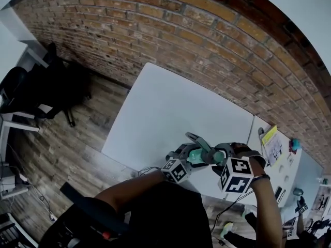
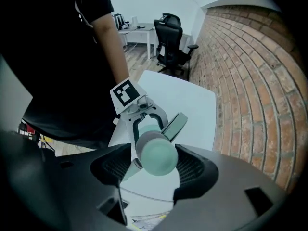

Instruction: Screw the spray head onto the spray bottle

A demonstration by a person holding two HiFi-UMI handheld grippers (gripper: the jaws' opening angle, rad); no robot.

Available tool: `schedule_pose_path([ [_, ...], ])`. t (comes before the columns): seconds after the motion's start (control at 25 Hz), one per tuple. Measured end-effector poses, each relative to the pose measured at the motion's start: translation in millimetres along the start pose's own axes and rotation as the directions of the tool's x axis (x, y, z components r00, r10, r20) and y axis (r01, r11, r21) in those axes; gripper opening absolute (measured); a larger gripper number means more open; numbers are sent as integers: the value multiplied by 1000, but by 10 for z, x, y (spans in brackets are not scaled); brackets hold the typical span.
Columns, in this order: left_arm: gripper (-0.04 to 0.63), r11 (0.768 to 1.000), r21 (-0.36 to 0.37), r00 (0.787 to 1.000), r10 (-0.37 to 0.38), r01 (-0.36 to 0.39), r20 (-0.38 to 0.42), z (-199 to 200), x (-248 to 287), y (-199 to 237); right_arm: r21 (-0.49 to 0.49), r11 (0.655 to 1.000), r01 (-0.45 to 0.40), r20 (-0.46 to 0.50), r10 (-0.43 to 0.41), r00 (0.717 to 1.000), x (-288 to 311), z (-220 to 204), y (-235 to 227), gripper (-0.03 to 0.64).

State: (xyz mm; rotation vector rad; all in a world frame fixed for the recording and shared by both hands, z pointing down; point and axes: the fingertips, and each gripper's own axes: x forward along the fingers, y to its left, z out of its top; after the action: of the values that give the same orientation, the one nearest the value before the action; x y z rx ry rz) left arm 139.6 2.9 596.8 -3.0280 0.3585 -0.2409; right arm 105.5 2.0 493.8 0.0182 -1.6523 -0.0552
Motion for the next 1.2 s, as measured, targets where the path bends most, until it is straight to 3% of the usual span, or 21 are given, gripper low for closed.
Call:
schedule_pose_path([
  [0.16, 360, 1000, -17, 1000, -4, 4, -3, 18, -12, -6, -76, 997, 8, -27, -10, 1000, 116, -22, -9, 264],
  [0.48, 360, 1000, -13, 1000, -12, 12, -15, 25, -52, -2, -12, 1000, -21, -4, 21, 1000, 171, 1, 4, 261],
  [0.76, 360, 1000, 2, 1000, -12, 12, -2, -38, -34, -33, 203, 979, -26, 59, 14, 998, 168, -1, -21, 261],
  [1.04, 360, 1000, -13, 1000, -18, 18, -10, -16, -28, -22, 411, 912, -12, 130, -46, 990, 167, -22, -70, 261],
  [1.2, 360, 1000, -24, 1000, -16, 16, -5, 9, -7, -38, 526, 850, -12, 140, -72, 988, 164, -43, -83, 261],
])
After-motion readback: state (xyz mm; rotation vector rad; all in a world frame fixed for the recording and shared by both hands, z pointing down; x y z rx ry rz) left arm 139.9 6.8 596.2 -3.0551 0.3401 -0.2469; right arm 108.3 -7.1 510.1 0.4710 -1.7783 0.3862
